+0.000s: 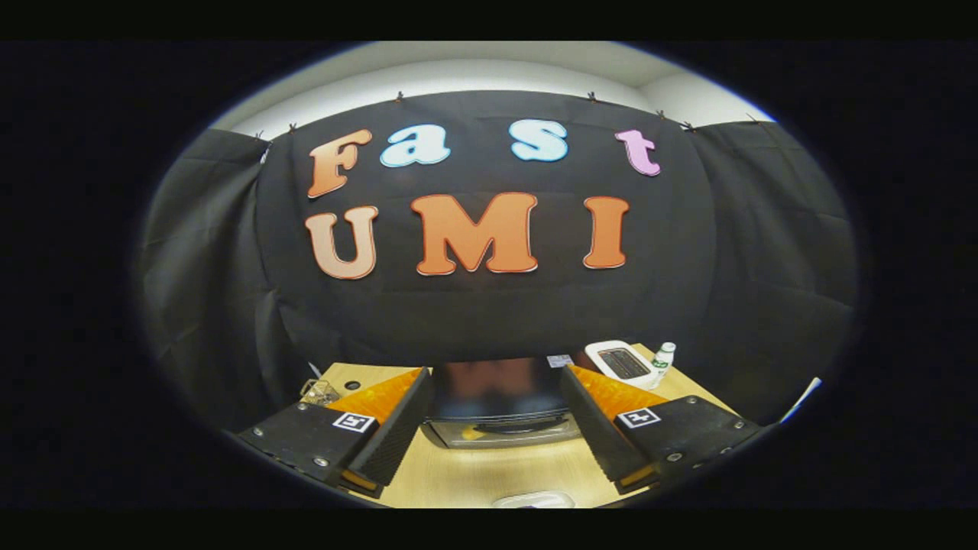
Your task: Open the toaster oven, put the food inside, and close the toaster oven door.
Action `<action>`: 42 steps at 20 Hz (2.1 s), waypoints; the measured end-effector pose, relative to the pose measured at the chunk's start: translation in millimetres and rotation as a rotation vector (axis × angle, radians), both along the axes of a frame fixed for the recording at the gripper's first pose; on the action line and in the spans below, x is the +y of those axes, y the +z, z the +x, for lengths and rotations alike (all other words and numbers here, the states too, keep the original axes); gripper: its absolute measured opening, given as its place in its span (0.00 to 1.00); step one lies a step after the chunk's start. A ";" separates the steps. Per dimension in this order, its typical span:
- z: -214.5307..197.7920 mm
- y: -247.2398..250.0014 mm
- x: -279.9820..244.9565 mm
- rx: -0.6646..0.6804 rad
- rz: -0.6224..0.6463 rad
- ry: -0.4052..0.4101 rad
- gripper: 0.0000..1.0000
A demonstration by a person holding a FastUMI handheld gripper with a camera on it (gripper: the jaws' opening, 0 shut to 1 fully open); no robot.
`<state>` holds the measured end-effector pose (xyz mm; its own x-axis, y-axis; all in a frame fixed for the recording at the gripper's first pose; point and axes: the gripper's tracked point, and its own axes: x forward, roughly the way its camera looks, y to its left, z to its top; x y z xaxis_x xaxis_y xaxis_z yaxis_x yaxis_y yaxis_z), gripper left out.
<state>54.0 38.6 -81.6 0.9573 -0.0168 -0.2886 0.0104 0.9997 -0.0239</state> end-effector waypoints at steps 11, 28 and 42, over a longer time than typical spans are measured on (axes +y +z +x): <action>-14.2 -4.7 15.9 -0.011 -0.002 -0.020 0.99; -18.9 -1.5 14.0 -0.033 0.005 -0.043 0.99; -23.3 2.6 9.3 -0.046 0.002 -0.037 0.99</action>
<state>30.7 47.9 -79.0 0.9684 -0.0519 -0.2440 0.0482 0.9986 -0.0210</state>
